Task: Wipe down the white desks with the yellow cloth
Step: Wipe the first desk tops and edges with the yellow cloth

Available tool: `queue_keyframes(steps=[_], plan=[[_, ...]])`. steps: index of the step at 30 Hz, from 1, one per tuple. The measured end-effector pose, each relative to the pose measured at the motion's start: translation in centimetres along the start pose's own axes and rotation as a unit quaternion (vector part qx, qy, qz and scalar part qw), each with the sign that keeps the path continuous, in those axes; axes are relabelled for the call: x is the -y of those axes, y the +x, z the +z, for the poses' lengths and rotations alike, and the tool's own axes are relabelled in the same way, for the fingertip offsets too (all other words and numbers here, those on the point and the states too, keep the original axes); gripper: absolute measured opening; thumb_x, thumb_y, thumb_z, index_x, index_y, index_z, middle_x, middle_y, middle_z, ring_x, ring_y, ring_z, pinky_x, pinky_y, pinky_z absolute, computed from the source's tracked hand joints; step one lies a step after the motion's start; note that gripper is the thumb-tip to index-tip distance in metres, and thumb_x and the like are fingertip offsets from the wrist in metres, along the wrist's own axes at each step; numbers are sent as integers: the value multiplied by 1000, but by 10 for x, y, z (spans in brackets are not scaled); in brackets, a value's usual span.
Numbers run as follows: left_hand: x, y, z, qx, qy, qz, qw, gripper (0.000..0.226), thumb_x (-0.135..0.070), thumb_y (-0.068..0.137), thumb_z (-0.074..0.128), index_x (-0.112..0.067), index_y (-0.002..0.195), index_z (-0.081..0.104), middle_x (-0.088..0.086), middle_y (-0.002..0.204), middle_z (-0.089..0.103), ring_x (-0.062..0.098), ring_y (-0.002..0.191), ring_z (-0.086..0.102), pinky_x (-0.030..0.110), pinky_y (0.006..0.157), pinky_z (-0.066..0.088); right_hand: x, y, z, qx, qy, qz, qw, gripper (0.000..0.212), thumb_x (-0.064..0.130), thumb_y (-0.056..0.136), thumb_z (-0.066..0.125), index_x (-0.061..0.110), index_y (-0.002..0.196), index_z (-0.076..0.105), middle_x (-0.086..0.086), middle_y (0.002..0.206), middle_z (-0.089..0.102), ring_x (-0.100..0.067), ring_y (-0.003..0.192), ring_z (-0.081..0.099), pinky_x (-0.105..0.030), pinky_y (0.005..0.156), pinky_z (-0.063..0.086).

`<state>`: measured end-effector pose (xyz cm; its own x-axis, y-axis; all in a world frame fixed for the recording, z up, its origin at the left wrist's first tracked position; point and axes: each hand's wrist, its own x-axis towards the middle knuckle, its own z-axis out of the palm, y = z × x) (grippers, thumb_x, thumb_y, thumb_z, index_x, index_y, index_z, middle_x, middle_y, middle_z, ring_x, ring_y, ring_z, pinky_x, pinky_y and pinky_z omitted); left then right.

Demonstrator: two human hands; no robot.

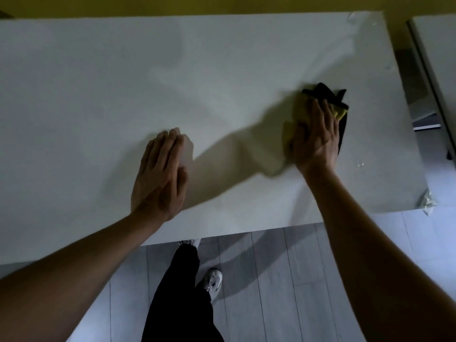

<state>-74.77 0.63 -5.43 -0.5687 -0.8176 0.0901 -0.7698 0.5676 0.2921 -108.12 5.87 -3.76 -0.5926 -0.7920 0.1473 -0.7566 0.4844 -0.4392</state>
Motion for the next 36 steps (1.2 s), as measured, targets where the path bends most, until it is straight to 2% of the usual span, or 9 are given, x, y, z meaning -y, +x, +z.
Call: queue_keyframes(steps=[3,7,12,14,17,20,22,32,36], plan=[[0,-2,-1,1,-4,0,1000,62,-30,107,26,-3,162,23,14,171,18,30,160,13,50,129,16,33,-11,9,-8,-1,-23,1000,64,37,93,32,8,148,45,-14,153,44,-31,144,37,-39,122,20],[1,-2,-3,8,2,-3,1000,62,-29,107,28,-3,162,22,14,171,19,31,160,14,49,129,16,116,-46,44,49,71,-185,979,53,10,85,57,3,138,57,-18,143,55,-34,138,46,-51,115,32],[1,-1,-5,3,2,-8,1000,61,-26,106,37,-4,162,25,16,169,24,32,158,19,48,129,20,149,-49,58,113,80,-273,952,55,21,90,51,12,145,52,-9,150,50,-25,144,39,-44,121,25],[3,-1,-6,4,-3,-5,1000,61,-26,106,35,-5,162,25,13,170,23,31,158,19,47,129,18,126,-31,50,98,94,-258,956,60,12,80,54,13,140,58,-9,145,55,-27,139,46,-43,119,31],[5,2,-9,-9,-19,6,1000,59,-24,104,38,-3,159,33,14,167,30,32,156,26,46,128,20,72,8,37,-11,84,-171,982,45,7,82,61,12,126,68,-13,133,62,-35,126,55,-38,110,40],[7,17,-11,-18,-8,-10,1000,54,-24,96,47,-3,145,48,17,153,44,38,139,42,46,117,31,29,45,25,-26,43,-30,998,50,24,91,55,19,141,57,-9,148,51,-31,136,46,-39,115,34],[11,34,-12,-20,-5,-17,1000,52,-23,93,48,-4,141,50,18,150,46,40,134,45,46,114,32,19,56,25,-25,30,3,999,53,29,93,49,23,146,50,-5,152,47,-27,141,40,-41,118,31],[51,145,-13,0,26,-1,1000,65,-29,98,37,-9,159,33,15,168,27,36,156,23,49,129,15,39,51,34,-53,5,4,999,55,16,93,54,16,147,48,-8,153,46,-29,142,39,-44,118,30],[50,149,-9,-9,19,-22,1000,67,-29,100,30,-6,162,24,13,170,22,32,158,18,45,130,11,110,28,68,-19,55,-114,992,55,9,88,68,4,141,54,-18,146,51,-35,137,47,-48,113,35]])
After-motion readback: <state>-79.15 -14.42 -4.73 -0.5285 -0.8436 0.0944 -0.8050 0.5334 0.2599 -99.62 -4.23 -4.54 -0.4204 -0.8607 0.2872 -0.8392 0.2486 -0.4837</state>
